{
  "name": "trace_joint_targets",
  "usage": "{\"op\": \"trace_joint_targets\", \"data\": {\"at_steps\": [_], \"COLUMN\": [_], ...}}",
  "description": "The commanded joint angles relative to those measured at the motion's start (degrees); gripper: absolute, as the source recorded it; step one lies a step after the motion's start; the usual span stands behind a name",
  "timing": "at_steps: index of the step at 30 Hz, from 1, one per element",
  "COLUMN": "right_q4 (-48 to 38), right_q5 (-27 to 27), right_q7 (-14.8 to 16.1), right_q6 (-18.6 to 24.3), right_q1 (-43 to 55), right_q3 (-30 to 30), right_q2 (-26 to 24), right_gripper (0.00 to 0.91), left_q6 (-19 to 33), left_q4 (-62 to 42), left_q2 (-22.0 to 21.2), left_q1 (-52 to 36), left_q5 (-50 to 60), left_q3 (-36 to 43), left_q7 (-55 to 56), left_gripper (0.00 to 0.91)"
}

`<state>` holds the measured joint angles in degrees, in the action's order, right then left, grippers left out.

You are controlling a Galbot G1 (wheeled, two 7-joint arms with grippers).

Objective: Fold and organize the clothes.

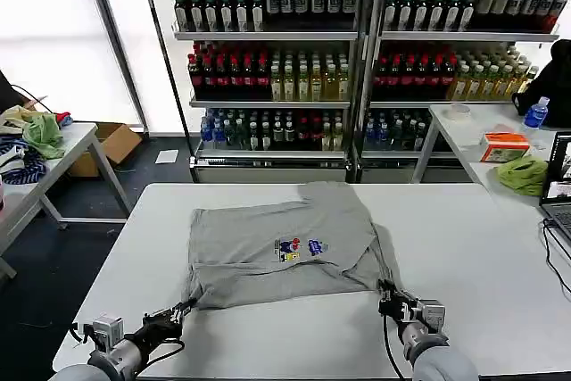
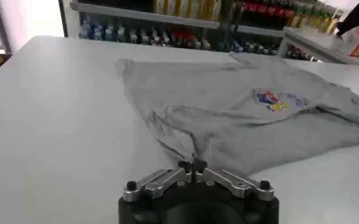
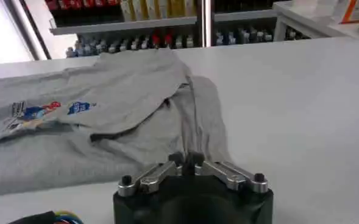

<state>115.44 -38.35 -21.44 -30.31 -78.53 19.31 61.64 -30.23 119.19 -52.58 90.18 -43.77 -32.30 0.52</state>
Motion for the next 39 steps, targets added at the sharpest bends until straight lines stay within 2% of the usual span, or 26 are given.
{"op": "trace_joint_targets", "data": {"at_steps": [1,11,21,30,39], "right_q4": [1.85,8.78,17.16,18.82,18.87], "right_q5": [-1.56,-2.33,-0.02,2.42,2.85], "right_q7": [0.06,-0.61,-1.26,0.27,1.09], "right_q6": [-1.24,-1.60,-1.56,-0.28,1.53], "right_q1": [-1.87,-11.32,-21.08,-25.94,-27.80], "right_q3": [0.34,3.46,5.19,6.46,8.87], "right_q2": [-0.72,-2.00,0.98,1.60,0.35], "right_gripper": [0.000,0.000,0.000,0.000,0.000], "left_q6": [0.18,0.10,-0.22,0.13,-0.41], "left_q4": [0.04,2.66,7.82,10.40,11.83], "left_q2": [0.12,1.02,-0.62,-3.97,-3.87], "left_q1": [0.48,3.14,10.65,16.75,19.49], "left_q5": [0.05,0.12,1.76,4.11,4.47], "left_q3": [-0.40,-2.52,-5.80,-7.71,-9.94], "left_q7": [-0.50,-1.40,-1.19,-1.75,-1.73], "left_gripper": [0.020,0.020,0.020,0.020,0.020]}}
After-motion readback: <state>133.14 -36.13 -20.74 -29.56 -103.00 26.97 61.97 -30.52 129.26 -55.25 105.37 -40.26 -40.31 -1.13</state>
